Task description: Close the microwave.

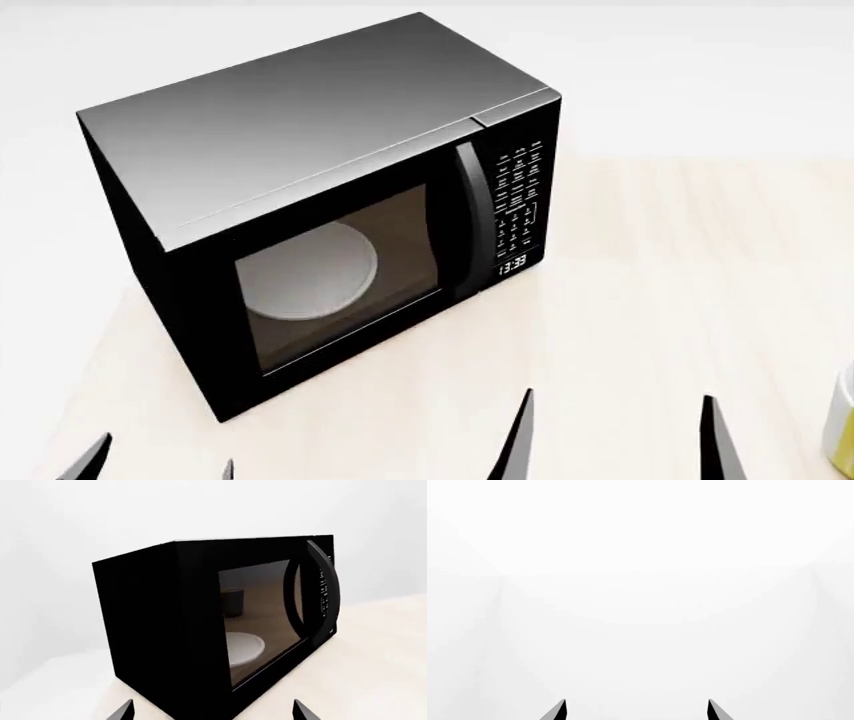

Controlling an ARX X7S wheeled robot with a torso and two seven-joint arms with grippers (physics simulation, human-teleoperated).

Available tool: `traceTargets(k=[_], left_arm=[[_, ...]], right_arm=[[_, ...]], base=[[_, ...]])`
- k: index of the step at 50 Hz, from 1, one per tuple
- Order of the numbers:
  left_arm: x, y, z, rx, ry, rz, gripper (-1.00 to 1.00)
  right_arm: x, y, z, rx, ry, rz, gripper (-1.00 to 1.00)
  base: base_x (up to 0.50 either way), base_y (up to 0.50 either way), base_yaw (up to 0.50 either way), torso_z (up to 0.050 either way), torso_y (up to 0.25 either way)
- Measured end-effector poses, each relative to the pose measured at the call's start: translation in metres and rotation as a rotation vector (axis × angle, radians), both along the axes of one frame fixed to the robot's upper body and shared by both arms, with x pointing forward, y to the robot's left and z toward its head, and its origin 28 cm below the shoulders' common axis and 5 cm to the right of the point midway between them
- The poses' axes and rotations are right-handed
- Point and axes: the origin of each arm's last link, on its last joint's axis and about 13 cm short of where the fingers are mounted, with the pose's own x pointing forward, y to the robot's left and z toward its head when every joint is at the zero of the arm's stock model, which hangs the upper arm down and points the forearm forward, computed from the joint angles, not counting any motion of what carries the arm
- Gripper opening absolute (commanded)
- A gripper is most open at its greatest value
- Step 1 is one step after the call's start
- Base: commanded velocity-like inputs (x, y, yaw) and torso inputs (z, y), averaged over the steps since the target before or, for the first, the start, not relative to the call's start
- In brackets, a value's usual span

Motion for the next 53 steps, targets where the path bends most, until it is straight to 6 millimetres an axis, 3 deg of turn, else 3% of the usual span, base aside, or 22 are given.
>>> traceTargets(k=[8, 16, 28, 33, 41, 53], left_arm=[[-0.017, 0.012, 0.006, -0.036, 0.040, 0.036, 1.00], [-0.017, 0.032, 0.021, -0.074, 0.013, 0.149, 1.00], [-0.004, 0.077, 0.055, -0.134, -0.106, 0.429, 1.00], [0.000, 0.094, 0.070, -0.152, -0.173, 0.533, 1.00], [-0.001, 0.116, 0.101, -0.168, -0.300, 0.660, 1.00], [-0.004, 0.127, 0.128, -0.150, -0.434, 0.739, 1.00]], right_arm=[[0.000, 0.000, -0.001, -0.001, 0.009, -0.004, 1.00], [0.003, -0.004, -0.002, 0.002, 0.036, -0.031, 1.00], [0.027, -0.044, -0.005, 0.132, 0.245, -0.318, 1.00], [0.034, -0.065, 0.010, 0.182, 0.222, -0.464, 1.00], [0.034, -0.090, 0.048, 0.210, 0.045, -0.645, 1.00], [0.025, -0.105, 0.086, 0.225, -0.183, -0.783, 1.00]], base=[[0.00, 0.00, 0.00, 0.000, 0.000], [0.00, 0.00, 0.00, 0.000, 0.000], [0.00, 0.00, 0.00, 0.000, 0.000], [0.00, 0.00, 0.00, 0.000, 0.000], [0.00, 0.00, 0.00, 0.000, 0.000], [0.00, 0.00, 0.00, 0.000, 0.000]])
